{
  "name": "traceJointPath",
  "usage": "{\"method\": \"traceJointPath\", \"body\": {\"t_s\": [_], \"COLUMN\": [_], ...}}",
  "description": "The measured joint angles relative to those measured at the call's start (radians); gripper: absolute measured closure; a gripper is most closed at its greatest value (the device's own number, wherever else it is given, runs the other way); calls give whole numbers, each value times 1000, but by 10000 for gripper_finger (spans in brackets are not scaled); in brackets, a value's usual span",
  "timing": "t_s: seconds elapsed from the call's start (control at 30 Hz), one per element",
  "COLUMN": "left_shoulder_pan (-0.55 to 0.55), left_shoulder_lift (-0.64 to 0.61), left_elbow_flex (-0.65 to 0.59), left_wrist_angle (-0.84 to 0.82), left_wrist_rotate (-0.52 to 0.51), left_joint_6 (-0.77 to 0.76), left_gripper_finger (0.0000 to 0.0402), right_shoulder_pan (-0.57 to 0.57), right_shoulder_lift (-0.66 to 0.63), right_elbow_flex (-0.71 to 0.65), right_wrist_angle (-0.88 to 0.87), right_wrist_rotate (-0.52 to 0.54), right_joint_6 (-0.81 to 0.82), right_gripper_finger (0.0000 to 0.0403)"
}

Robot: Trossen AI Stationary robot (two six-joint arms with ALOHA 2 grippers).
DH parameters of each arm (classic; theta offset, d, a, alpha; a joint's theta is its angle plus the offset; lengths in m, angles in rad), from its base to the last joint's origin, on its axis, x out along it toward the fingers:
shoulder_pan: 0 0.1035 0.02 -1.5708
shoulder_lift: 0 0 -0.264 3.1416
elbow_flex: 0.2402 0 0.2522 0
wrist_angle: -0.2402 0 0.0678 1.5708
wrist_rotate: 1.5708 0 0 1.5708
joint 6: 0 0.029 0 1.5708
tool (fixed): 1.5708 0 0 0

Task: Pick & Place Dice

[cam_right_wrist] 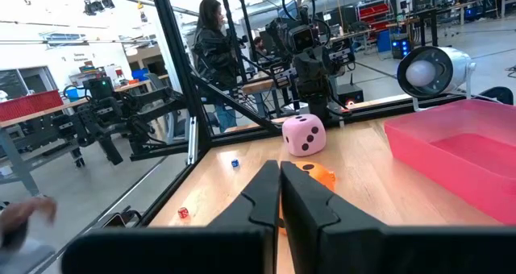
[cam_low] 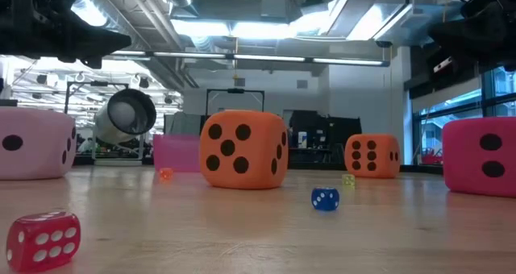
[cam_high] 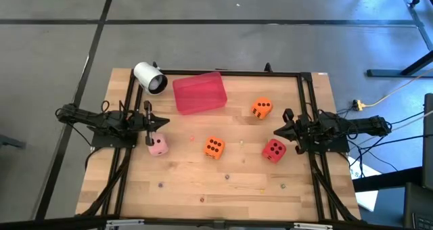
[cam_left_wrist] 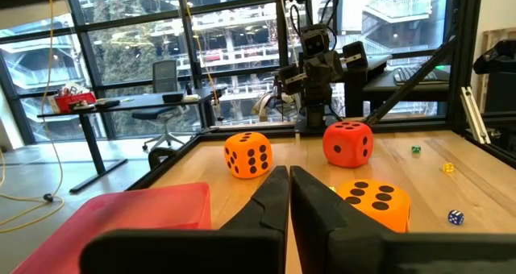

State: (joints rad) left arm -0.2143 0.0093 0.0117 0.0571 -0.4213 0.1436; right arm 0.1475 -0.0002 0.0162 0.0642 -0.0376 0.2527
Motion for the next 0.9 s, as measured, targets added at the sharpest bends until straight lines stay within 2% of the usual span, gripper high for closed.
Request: {"method": "traceJointPath", "body": {"t_s": [0.9], "left_shoulder_pan": [0], "left_shoulder_lift": [0], "left_elbow_flex": [0], "left_wrist_angle": [38], "left_wrist_rotate": [-1], "left_joint_6": [0], "left_gripper_finger": [395], "right_shoulder_pan": [0], "right_shoulder_lift": [0], "right_elbow_flex": [0], "right_wrist_angle": [11], "right_wrist_rotate": [6], "right_joint_6": [27], "right_gripper_finger": [387]}}
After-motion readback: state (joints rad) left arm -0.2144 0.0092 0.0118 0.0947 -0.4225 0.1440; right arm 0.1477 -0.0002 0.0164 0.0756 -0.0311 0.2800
